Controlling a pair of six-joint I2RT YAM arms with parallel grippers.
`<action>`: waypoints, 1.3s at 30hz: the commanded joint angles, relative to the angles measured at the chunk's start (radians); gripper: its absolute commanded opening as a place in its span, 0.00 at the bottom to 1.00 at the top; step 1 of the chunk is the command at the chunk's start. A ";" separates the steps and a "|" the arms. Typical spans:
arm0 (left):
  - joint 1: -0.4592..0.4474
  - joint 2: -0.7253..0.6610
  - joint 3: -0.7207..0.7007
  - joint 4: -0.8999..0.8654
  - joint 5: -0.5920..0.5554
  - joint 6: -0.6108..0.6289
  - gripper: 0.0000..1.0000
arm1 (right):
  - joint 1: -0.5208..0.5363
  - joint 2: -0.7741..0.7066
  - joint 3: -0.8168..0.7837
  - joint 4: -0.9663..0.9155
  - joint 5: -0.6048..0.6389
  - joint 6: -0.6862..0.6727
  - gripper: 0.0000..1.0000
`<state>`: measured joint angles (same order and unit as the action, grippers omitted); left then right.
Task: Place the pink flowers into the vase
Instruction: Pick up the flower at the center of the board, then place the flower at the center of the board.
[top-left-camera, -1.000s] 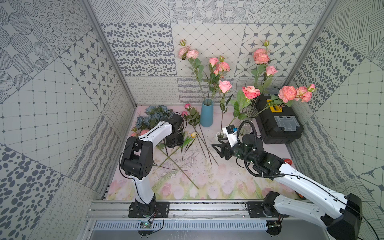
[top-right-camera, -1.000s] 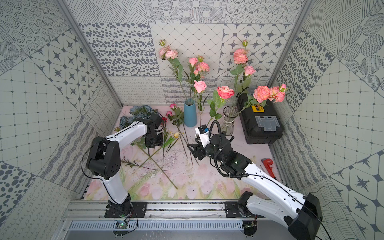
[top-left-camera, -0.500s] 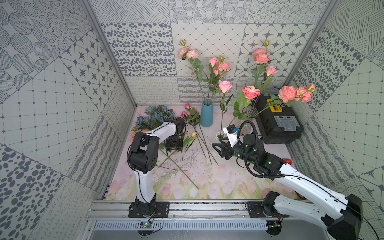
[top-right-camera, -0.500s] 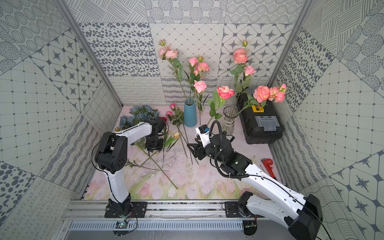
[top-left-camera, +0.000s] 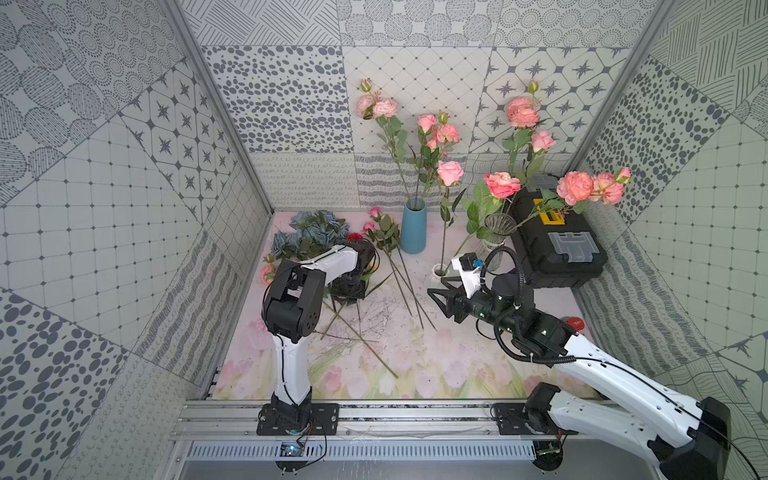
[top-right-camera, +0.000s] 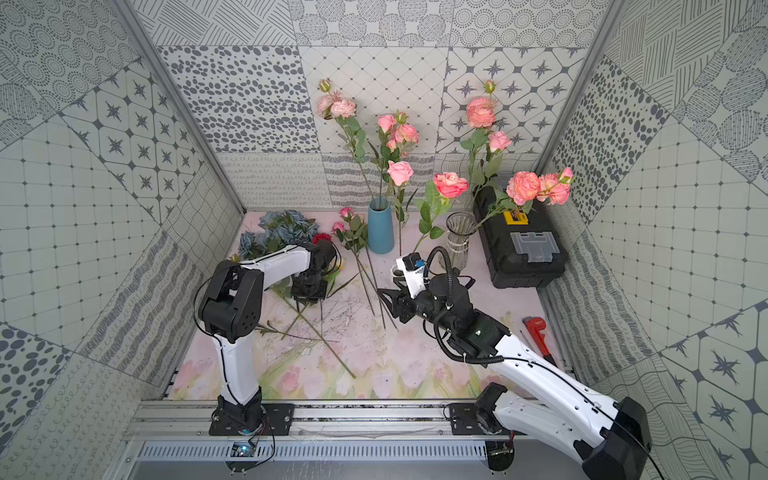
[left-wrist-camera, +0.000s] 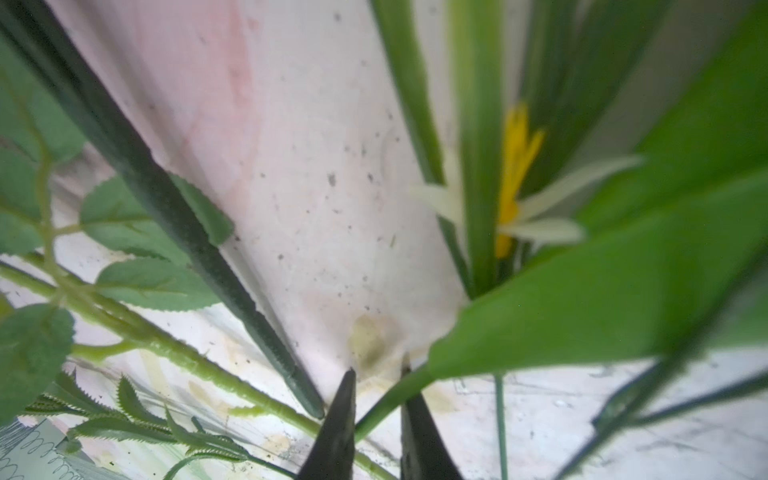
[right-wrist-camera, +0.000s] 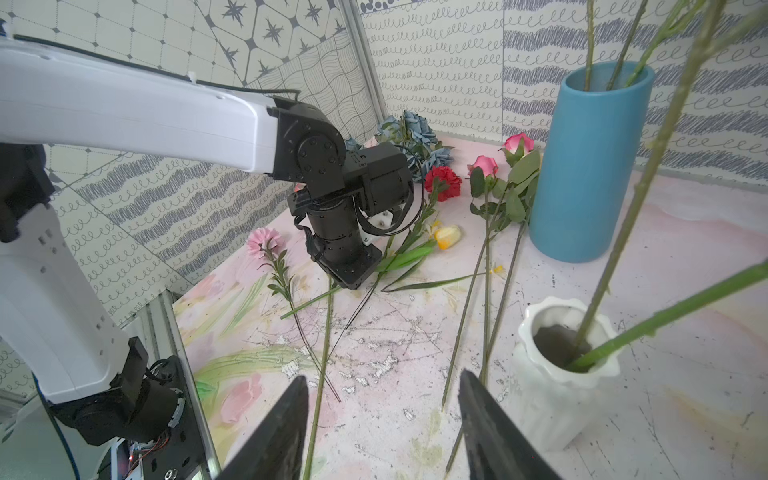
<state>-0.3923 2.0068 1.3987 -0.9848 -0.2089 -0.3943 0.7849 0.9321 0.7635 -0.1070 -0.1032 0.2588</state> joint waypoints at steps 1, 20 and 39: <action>-0.005 -0.020 -0.003 -0.011 -0.050 -0.003 0.11 | 0.002 -0.030 -0.014 0.055 0.004 0.007 0.58; -0.071 -0.029 0.201 -0.044 0.197 -0.174 0.02 | 0.002 -0.043 0.023 0.017 0.012 0.002 0.59; -0.092 -0.041 0.207 -0.003 0.072 -0.390 0.45 | 0.002 -0.039 0.031 0.004 0.023 0.005 0.59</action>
<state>-0.4793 2.0132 1.5894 -0.9264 -0.0353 -0.7235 0.7849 0.9028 0.7673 -0.1307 -0.0982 0.2558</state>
